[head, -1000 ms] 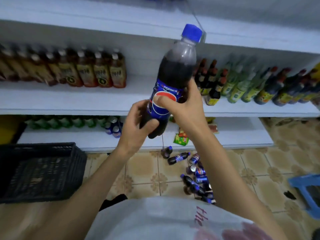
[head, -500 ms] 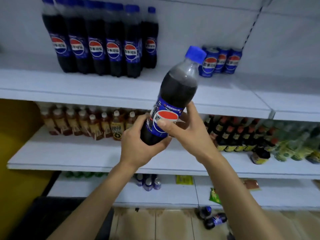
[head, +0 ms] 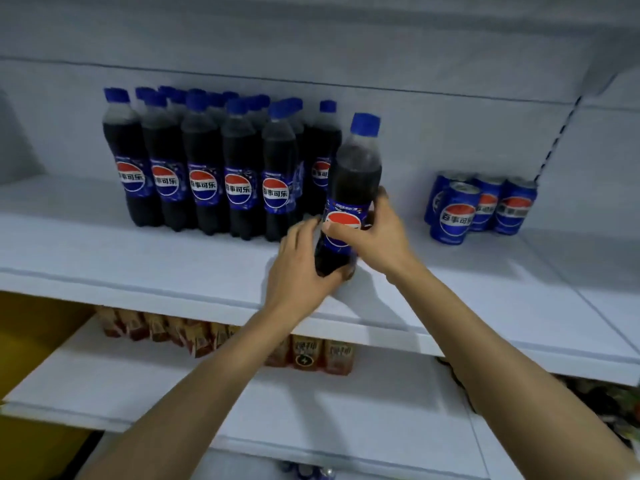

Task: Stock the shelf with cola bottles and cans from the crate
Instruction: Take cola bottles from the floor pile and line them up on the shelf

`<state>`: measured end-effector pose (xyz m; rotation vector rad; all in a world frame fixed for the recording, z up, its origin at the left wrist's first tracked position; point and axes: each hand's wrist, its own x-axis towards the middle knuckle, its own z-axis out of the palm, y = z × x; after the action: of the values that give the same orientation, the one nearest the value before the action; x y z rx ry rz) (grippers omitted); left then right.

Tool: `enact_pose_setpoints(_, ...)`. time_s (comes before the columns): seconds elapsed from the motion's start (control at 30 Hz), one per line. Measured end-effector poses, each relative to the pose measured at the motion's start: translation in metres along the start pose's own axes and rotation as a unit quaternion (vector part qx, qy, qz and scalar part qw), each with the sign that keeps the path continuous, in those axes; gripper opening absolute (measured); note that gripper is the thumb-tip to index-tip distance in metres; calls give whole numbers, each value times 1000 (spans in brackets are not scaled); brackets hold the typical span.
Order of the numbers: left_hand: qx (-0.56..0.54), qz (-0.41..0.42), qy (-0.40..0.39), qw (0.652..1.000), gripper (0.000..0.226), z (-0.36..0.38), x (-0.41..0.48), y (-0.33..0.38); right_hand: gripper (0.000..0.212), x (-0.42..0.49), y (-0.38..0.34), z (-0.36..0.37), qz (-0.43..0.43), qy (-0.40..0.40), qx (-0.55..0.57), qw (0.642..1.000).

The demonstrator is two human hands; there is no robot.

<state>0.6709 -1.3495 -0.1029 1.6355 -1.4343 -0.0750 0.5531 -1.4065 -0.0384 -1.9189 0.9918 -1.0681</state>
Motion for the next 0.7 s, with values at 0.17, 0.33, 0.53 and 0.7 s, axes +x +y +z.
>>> enact_pose_setpoints(0.17,32,-43,3,999,81,29,40,-20,73,71,26,15,7,-22,-19,1000)
enact_pose_setpoints(0.33,49,-53,42,996,80,42,66,-27,78,122,46,30,-17,-45,-11,999)
enact_pose_setpoints(0.53,54,-30,-20,998,77,42,77,-34,82,156,57,47,-28,-57,-2,998)
enact_pose_setpoints(0.7,63,-25,-60,996,80,52,79,-29,81,157,65,52,-45,-40,6,998)
